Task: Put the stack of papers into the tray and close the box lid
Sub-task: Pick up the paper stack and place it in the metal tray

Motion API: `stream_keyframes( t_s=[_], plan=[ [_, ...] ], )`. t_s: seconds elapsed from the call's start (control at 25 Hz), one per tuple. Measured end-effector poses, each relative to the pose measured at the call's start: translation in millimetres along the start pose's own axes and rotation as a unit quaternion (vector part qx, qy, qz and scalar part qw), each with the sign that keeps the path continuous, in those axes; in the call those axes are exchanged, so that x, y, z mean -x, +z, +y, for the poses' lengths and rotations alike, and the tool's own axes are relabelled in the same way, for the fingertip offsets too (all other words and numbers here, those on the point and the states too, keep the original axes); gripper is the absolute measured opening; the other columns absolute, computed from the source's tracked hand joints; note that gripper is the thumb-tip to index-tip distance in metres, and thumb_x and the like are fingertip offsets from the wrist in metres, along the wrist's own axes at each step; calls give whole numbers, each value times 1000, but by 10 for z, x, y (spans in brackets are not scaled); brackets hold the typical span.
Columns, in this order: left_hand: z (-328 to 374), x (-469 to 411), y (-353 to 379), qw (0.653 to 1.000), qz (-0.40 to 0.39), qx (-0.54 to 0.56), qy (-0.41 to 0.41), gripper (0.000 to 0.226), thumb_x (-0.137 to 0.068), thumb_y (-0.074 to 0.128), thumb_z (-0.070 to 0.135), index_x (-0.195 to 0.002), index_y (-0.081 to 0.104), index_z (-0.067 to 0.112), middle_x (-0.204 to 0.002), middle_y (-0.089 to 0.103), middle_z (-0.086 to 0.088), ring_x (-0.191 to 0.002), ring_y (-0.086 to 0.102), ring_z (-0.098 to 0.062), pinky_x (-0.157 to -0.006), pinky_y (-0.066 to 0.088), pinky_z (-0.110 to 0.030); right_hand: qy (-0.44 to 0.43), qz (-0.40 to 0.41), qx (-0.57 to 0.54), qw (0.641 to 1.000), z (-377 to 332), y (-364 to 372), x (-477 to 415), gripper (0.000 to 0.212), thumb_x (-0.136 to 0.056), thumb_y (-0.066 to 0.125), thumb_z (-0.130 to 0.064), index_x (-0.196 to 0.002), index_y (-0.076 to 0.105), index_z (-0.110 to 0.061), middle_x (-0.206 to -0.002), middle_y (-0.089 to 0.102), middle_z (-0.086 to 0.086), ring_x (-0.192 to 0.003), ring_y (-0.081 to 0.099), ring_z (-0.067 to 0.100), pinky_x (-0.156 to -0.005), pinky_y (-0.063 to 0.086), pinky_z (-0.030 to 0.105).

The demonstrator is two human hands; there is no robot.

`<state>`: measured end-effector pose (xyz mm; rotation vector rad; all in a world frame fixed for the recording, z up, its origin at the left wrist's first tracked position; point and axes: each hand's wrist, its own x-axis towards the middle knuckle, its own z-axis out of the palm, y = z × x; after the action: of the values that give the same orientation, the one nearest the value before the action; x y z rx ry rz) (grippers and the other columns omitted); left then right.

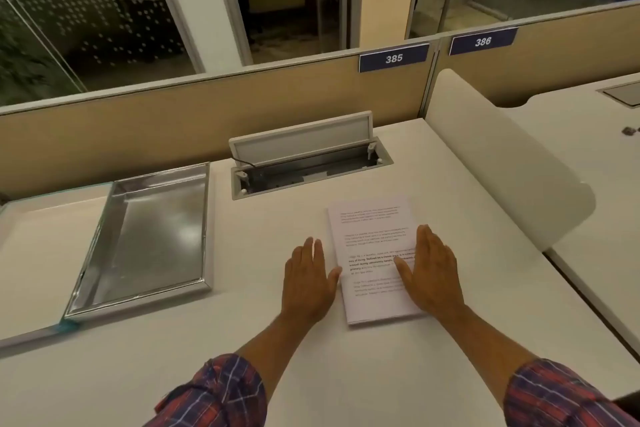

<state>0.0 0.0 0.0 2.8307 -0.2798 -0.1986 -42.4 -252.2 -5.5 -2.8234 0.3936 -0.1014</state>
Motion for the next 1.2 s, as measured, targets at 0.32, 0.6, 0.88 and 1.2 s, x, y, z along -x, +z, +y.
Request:
stream_keyframes(
  t_s=[0.32, 0.6, 0.88, 1.2],
  plan=[
    [473, -195, -64, 904, -40, 356, -234, 37, -97, 57, 26, -64, 47, 14, -69, 53, -4, -64, 52, -25, -61, 42, -33, 149, -90, -45, 984, 101, -78, -275, 57, -101, 48, -54, -131, 56, -6, -130, 56, 18, -119, 57, 38, -99, 49, 51],
    [557, -381, -105, 776, -96, 522, -341, 21, -98, 67, 21, -108, 71, 4, -102, 77, -9, -90, 75, -29, -73, 63, -36, 169, -104, -48, 979, 130, -45, -347, 55, -99, 51, -55, -127, 58, -8, -128, 54, 15, -118, 57, 37, -98, 48, 49],
    [501, -465, -270, 703, -109, 607, -354, 34, -97, 62, 27, -115, 71, -1, -89, 73, -12, -79, 64, -27, -68, 49, -34, 162, -86, -38, 982, 119, -28, -311, 57, -101, 45, -58, -126, 58, -9, -128, 55, 16, -119, 57, 37, -99, 46, 51],
    [425, -576, -327, 676, -118, 636, -353, 47, -95, 62, 39, -113, 69, -3, -101, 77, -22, -83, 75, -33, -71, 62, -40, 150, -68, -33, 986, 129, 1, -289, 58, -101, 42, -60, -122, 60, -9, -126, 56, 15, -117, 57, 37, -97, 47, 50]
  ],
)
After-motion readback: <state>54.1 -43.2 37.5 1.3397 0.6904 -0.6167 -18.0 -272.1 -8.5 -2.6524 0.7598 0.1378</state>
